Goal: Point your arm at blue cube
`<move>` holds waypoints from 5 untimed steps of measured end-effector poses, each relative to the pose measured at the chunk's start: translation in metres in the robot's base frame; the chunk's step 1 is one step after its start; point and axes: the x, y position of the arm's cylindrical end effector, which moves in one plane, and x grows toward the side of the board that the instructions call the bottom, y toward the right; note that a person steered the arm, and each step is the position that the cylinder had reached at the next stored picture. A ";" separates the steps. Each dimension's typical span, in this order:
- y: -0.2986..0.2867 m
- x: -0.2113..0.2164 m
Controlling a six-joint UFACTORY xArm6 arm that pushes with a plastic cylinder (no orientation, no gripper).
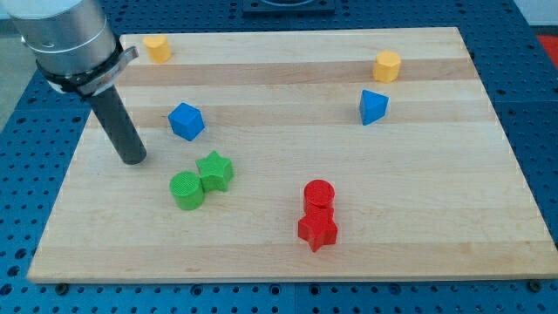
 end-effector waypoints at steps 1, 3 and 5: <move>0.000 -0.018; 0.000 -0.034; 0.012 -0.037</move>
